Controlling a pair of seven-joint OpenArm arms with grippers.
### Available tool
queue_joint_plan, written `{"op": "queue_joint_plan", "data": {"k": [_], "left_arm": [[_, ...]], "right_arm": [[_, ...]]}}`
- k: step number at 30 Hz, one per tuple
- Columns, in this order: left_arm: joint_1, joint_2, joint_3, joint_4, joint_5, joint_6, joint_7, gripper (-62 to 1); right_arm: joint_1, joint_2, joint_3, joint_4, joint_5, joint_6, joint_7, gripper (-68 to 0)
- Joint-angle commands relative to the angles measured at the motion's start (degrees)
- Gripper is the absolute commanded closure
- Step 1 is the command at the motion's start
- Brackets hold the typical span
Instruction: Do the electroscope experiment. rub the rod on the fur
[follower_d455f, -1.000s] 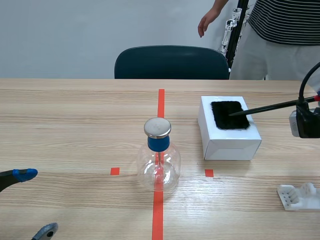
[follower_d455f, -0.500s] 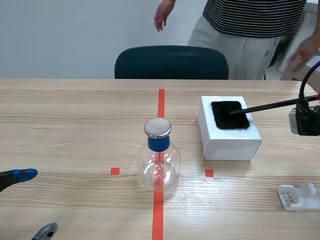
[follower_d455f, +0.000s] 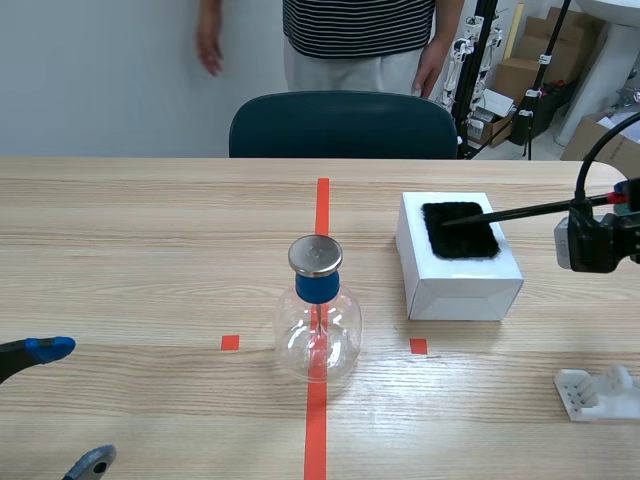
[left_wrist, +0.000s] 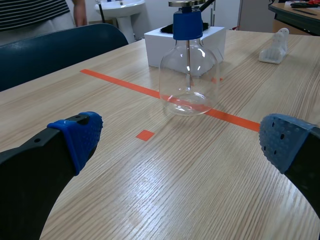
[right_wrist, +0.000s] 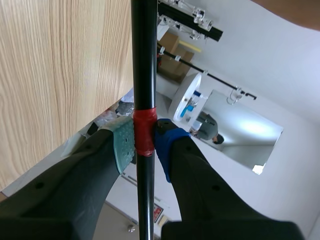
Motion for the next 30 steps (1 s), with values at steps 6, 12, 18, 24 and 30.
{"op": "queue_joint_plan", "data": {"k": [6,12,18,24,30], "left_arm": [[-0.15,-0.33,0.0,0.76,-0.74,-0.09,-2.86,-62.3],[-0.15,-0.33,0.0,0.76,-0.74,-0.09,-2.86,-62.3],[-0.15,-0.33,0.0,0.76,-0.74,-0.09,-2.86,-62.3],[-0.15,-0.33,0.0,0.76,-0.74,-0.09,-2.86,-62.3],[-0.15,-0.33,0.0,0.76,-0.74,-0.09,-2.86,-62.3]], "right_arm": [[1.11,4.17,0.48,0.72,1.4,-0.31,-0.87,0.2],[1.11,0.59,0.48,1.22,-1.46,-0.35,0.15,0.2],[1.09,1.03,0.48,1.18,-0.98,-0.33,-0.7,0.2],[1.01,4.22,0.48,-0.02,1.81,-0.33,-0.09,0.2],[1.14,1.84,0.48,0.59,0.37,-0.35,1.42,0.2]]}}
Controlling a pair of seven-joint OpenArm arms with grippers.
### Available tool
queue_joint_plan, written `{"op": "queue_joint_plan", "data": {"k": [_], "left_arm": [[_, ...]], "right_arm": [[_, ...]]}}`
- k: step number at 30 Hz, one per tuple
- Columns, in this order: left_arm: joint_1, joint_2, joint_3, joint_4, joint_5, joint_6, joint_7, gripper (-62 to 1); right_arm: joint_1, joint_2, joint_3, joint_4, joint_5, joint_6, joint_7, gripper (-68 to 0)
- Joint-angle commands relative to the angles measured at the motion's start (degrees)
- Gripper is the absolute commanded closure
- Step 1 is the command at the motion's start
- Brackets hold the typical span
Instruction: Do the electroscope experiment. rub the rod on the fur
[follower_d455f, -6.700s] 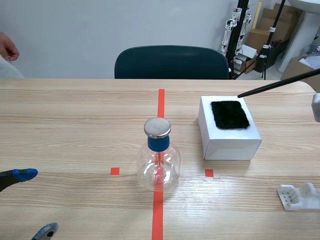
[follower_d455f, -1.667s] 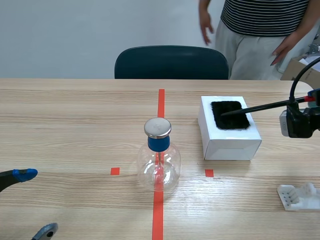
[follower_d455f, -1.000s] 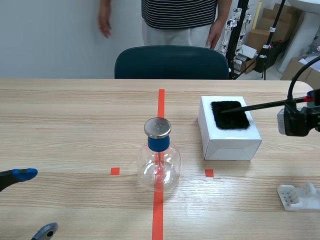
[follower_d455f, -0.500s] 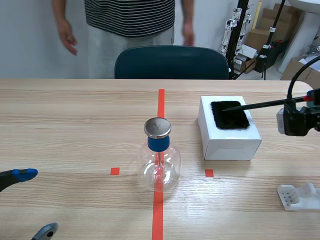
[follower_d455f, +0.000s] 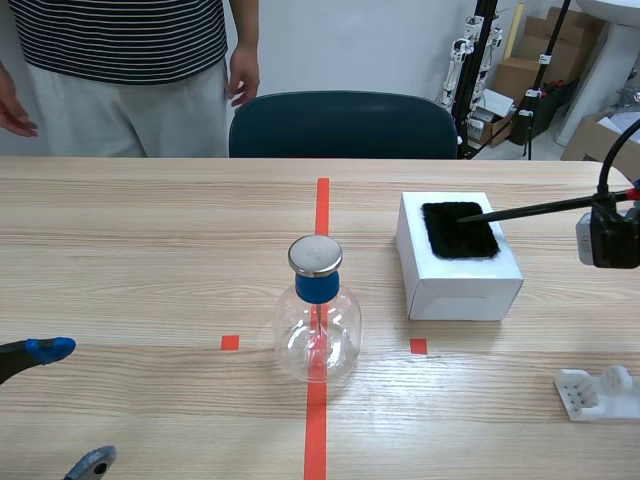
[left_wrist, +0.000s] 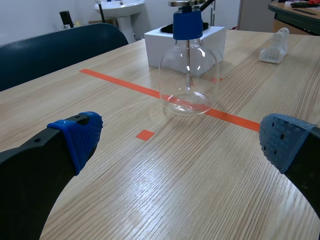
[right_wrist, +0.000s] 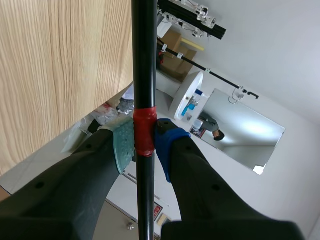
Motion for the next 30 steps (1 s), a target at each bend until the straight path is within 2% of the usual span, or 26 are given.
{"op": "queue_joint_plan", "data": {"k": [1,6,9,14,19,24,30], "left_arm": [[-0.15,-0.33,0.0,0.76,-0.74,-0.09,-2.86,-62.3],[-0.15,-0.33,0.0,0.76,-0.74,-0.09,-2.86,-62.3],[-0.15,-0.33,0.0,0.76,-0.74,-0.09,-2.86,-62.3],[-0.15,-0.33,0.0,0.76,-0.74,-0.09,-2.86,-62.3],[-0.15,-0.33,0.0,0.76,-0.74,-0.09,-2.86,-62.3],[-0.15,-0.33,0.0,0.76,-0.74,-0.09,-2.86,-62.3],[-0.15,-0.33,0.0,0.76,-0.74,-0.09,-2.86,-62.3]], "right_arm": [[1.11,-0.92,0.48,1.27,-1.4,-0.39,-0.13,0.2],[1.09,-1.64,0.48,2.25,-2.34,-0.39,-1.11,0.2],[0.92,-0.09,0.48,2.14,-0.76,-0.37,-2.73,0.2],[0.76,2.78,0.48,1.53,1.7,-0.37,-2.64,0.2],[0.81,1.53,0.48,1.73,0.59,-0.39,-0.44,0.2],[0.79,-0.72,0.48,2.75,-1.18,-0.37,-0.55,0.2],[0.26,1.77,0.48,2.34,0.76,-0.35,-1.86,0.2]]}}
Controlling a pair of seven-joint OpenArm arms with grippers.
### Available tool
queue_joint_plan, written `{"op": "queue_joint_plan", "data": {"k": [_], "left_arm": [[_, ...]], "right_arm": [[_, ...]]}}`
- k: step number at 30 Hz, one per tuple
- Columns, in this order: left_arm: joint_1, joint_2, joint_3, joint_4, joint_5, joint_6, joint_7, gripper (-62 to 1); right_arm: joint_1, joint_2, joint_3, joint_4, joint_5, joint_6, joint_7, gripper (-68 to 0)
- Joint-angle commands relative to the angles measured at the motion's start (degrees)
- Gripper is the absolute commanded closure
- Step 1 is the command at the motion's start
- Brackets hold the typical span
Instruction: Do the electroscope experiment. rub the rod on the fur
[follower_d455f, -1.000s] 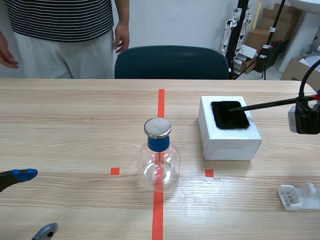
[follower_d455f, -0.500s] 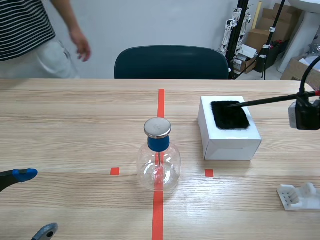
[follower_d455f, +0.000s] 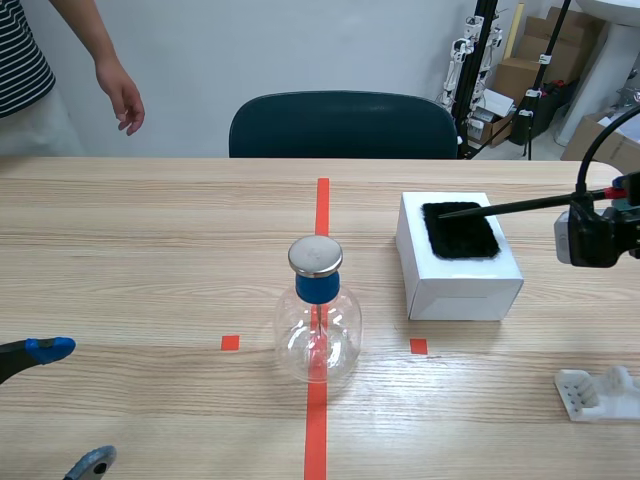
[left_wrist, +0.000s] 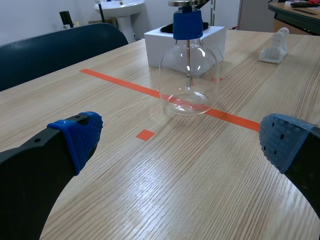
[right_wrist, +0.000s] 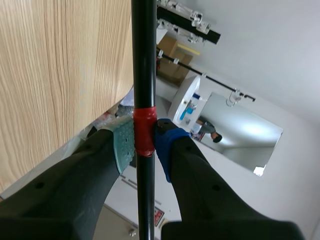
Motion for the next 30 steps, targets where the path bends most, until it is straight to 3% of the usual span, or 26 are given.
{"op": "queue_joint_plan", "data": {"k": [1,7,18,30], "left_arm": [[-0.15,-0.33,0.0,0.76,-0.74,-0.09,-2.86,-62.3],[-0.15,-0.33,0.0,0.76,-0.74,-0.09,-2.86,-62.3],[-0.15,-0.33,0.0,0.76,-0.74,-0.09,-2.86,-62.3],[-0.15,-0.33,0.0,0.76,-0.74,-0.09,-2.86,-62.3]], "right_arm": [[0.2,3.37,0.48,0.22,0.37,-0.44,-0.55,0.2],[-0.13,4.66,0.48,-0.52,1.46,-0.44,0.63,0.2],[0.07,0.07,0.48,-0.02,-1.99,-0.44,0.5,0.2],[-0.11,3.56,0.48,-2.01,1.29,-0.44,0.2,0.2]]}}
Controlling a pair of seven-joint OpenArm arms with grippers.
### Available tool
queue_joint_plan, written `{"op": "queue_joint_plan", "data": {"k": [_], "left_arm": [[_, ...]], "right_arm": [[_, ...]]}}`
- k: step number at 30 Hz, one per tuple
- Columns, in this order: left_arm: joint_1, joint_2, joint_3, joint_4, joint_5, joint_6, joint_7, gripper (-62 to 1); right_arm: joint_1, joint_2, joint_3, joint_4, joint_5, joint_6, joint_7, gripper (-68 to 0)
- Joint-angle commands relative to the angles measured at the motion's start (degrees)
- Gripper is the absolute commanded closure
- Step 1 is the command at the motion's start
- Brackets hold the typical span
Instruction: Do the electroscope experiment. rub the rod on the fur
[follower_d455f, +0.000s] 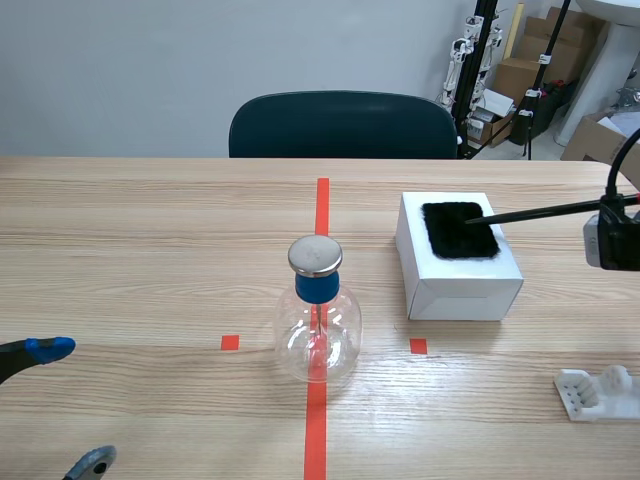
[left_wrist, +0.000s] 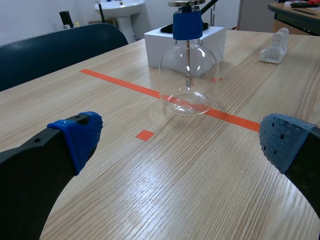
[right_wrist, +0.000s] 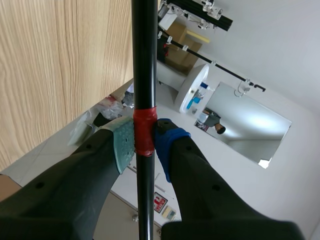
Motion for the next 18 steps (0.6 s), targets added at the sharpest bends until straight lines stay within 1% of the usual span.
{"op": "queue_joint_plan", "data": {"k": [1,8,11,14,18], "left_arm": [[-0.15,-0.33,0.0,0.76,-0.74,-0.09,-2.86,-62.3],[-0.15,-0.33,0.0,0.76,-0.74,-0.09,-2.86,-62.3],[-0.15,-0.33,0.0,0.76,-0.74,-0.09,-2.86,-62.3],[-0.15,-0.33,0.0,0.76,-0.74,-0.09,-2.86,-62.3],[-0.15,-0.33,0.0,0.76,-0.74,-0.09,-2.86,-62.3]], "right_arm": [[0.68,0.35,0.48,0.17,-0.28,-0.33,0.61,0.2],[1.16,-3.69,0.48,0.83,-2.97,-0.35,1.11,0.2],[1.14,-4.46,0.48,0.92,-3.3,-0.35,1.09,0.2],[1.07,-3.93,0.48,0.87,-2.78,-0.33,-0.28,0.2],[0.63,-0.85,0.5,0.85,0.96,-0.33,-0.37,0.2]]}}
